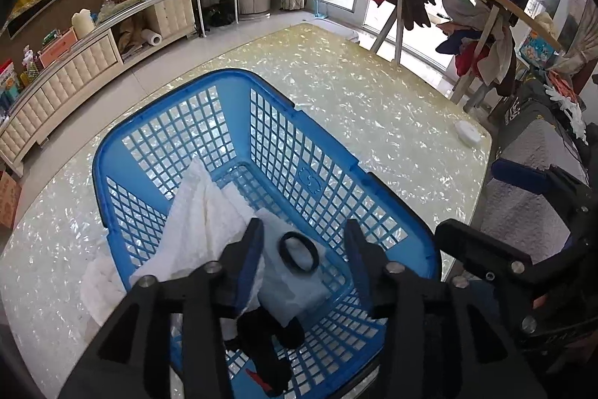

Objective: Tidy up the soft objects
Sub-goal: 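Carry the black rubber ring into the blue basket and open the left tool, then withdraw both tools from the basket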

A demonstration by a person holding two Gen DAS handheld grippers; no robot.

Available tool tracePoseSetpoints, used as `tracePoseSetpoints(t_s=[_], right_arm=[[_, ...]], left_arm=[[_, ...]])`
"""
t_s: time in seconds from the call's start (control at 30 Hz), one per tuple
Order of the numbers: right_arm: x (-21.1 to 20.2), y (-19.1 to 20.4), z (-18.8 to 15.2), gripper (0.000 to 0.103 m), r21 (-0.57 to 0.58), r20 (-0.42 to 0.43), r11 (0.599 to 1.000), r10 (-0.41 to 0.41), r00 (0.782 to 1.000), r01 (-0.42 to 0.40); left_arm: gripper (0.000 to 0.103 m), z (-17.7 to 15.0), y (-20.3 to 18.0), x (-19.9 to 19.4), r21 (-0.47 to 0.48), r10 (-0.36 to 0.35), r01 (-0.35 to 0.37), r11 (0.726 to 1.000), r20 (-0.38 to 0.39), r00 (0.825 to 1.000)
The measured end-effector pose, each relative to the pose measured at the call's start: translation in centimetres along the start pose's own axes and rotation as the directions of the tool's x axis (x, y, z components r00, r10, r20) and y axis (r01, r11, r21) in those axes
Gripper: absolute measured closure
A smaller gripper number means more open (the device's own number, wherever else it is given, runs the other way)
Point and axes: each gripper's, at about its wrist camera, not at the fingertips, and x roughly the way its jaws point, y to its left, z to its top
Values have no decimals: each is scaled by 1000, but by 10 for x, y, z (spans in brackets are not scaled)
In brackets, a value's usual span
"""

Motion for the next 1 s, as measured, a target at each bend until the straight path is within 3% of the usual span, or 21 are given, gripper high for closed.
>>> tracePoseSetpoints(t_s=[0.17, 0.23, 0.4, 0.87, 1.0], right_arm=[[-5, -1, 2, 0, 3, 12, 1000, -4, 1000, 4], [-8, 0, 3, 0, 2, 20, 1000, -4, 1000, 4], [-14, 11, 5, 0, -20, 41, 1000, 4, 999, -3], [-32, 67, 1, 0, -152, 64, 988, 36, 997, -26], [-33, 88, -3, 0, -202, 59, 979, 53, 997, -40]], left_arm=[[45, -1, 0, -7, 11, 9, -9, 1000, 5, 1000], [33, -2, 0, -12, 9, 10, -10, 1000, 10, 1000], [21, -5, 5, -30, -2, 23, -23, 1000, 38, 999], [18, -42, 45, -85, -76, 72, -66, 995, 87, 994], [12, -59, 58, -100, -107, 109, -99, 989, 100, 989]])
